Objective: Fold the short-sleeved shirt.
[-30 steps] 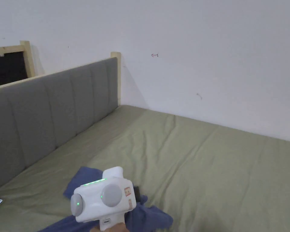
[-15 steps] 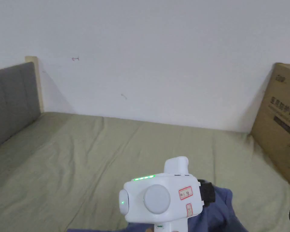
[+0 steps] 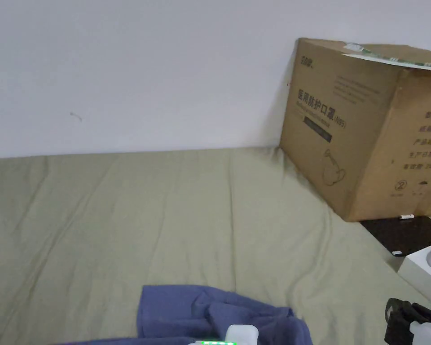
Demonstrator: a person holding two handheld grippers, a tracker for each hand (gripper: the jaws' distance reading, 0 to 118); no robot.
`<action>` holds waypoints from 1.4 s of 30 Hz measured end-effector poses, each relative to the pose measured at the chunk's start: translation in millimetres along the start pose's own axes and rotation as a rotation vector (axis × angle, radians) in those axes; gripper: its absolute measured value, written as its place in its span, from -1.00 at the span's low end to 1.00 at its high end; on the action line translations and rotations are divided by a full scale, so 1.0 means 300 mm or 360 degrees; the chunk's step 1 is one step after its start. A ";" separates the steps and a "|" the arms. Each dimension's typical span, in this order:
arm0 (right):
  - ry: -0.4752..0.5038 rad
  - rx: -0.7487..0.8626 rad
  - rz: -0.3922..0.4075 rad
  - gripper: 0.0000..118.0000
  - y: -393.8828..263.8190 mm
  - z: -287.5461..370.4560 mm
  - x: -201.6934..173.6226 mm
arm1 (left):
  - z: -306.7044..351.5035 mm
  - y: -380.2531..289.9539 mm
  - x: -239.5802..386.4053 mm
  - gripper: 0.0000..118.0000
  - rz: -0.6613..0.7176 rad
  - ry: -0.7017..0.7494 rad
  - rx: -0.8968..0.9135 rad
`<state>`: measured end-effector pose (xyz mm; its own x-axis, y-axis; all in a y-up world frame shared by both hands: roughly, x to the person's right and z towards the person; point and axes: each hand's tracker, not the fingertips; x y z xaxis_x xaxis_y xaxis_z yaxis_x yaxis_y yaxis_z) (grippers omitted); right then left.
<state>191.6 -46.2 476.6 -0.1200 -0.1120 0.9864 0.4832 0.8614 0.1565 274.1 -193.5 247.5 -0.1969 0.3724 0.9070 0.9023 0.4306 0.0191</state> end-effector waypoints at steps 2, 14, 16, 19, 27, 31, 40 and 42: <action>0.0016 -0.0019 -0.0013 -1.00 -0.010 -0.012 -0.009 | 0.041 0.010 -0.007 0.67 0.0014 -0.0008 0.0009; 0.0274 -0.0068 0.0129 -1.00 -0.051 -0.019 -0.212 | 0.436 -0.113 -0.272 -0.99 0.0188 0.0376 0.0345; 0.0316 -0.0091 0.0167 -1.00 -0.067 -0.027 -0.254 | 0.460 -0.169 -0.372 -1.00 0.0298 0.0417 0.0312; 0.0379 -0.0110 0.0211 -1.00 -0.084 -0.039 -0.310 | 0.511 -0.245 -0.525 -1.00 0.0539 0.0442 0.0342; 0.0394 -0.0132 0.0250 -1.00 -0.090 -0.116 -0.382 | 0.580 -0.113 -0.837 -0.10 0.0667 0.0795 0.0360; 0.0369 -0.0214 0.0306 -1.00 -0.122 -0.165 -0.390 | 0.546 -0.003 -0.969 0.60 0.0754 0.0671 0.0343; 0.0322 -0.0376 0.0325 -1.00 -0.190 -0.269 -0.391 | 0.403 0.017 -1.023 -0.50 0.0700 0.0805 0.0215; 0.0320 -0.0390 0.0332 -1.00 -0.198 -0.286 -0.395 | 0.384 -0.005 -0.995 -0.89 0.0721 0.0732 0.0195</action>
<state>251.5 -126.7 354.7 0.1638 -0.0623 0.9845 0.6754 0.7345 -0.0659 287.6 -210.6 -71.8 0.4010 0.1611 0.9018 0.8017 0.4145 -0.4306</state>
